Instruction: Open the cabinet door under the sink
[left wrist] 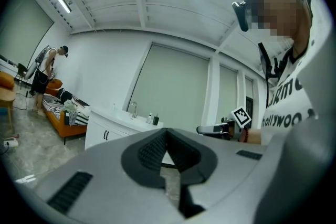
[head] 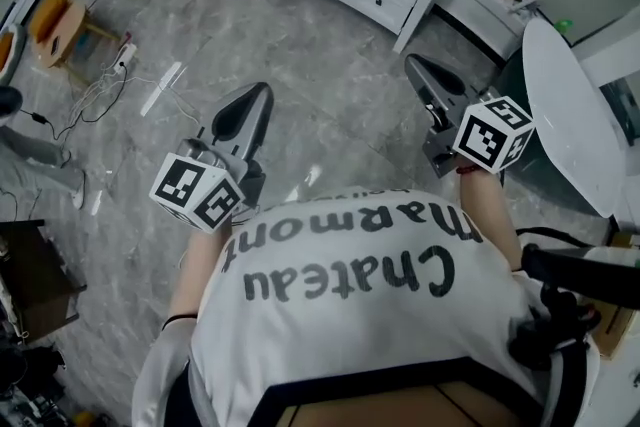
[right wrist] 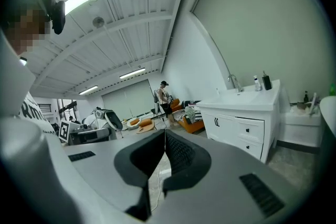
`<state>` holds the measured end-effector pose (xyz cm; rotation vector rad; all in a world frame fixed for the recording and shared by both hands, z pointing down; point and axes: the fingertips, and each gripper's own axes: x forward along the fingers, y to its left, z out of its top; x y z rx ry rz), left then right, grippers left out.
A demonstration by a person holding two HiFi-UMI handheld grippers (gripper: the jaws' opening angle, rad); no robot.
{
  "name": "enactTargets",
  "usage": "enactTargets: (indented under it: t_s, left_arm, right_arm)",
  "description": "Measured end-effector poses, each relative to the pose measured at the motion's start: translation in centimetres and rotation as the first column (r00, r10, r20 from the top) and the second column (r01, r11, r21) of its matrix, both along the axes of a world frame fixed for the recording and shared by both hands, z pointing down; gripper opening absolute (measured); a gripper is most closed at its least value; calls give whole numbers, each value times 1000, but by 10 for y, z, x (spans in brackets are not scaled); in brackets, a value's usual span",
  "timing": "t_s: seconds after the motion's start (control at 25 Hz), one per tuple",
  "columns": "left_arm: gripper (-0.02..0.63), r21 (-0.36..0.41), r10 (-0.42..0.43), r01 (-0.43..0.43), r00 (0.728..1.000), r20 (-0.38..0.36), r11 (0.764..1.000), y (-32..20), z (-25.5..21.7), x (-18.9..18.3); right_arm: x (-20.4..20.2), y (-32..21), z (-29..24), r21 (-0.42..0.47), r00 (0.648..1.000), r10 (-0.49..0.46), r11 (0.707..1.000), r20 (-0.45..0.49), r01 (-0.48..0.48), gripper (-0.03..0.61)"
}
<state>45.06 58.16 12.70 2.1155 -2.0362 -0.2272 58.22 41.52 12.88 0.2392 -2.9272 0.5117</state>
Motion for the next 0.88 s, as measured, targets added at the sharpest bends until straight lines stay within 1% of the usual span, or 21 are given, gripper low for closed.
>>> enactTargets:
  t_s: [0.12, 0.28, 0.44, 0.56, 0.68, 0.88]
  left_arm:
    - [8, 2, -3, 3, 1000, -7, 1000, 1, 2, -9]
    - [8, -17, -21, 21, 1000, -19, 1000, -1, 8, -16]
    - [8, -32, -22, 21, 1000, -15, 999, -5, 15, -19]
    - [8, -35, -24, 24, 1000, -3, 999, -12, 21, -24]
    - [8, -41, -61, 60, 998, -13, 997, -21, 22, -35]
    - [8, -53, -97, 97, 995, 1, 994, -44, 22, -58]
  right_arm:
    - [-12, 3, 4, 22, 999, -18, 1000, -28, 19, 11]
    - [-19, 2, 8, 33, 998, -24, 999, -57, 26, 9]
    - [-18, -8, 14, 10, 997, -4, 1000, -71, 5, 9]
    - [-25, -23, 20, -32, 999, 5, 999, -52, -6, 11]
    - [-40, -33, 23, -50, 999, -19, 999, -34, 17, 9]
    - [-75, -56, 30, -28, 996, -77, 997, -45, 76, 11]
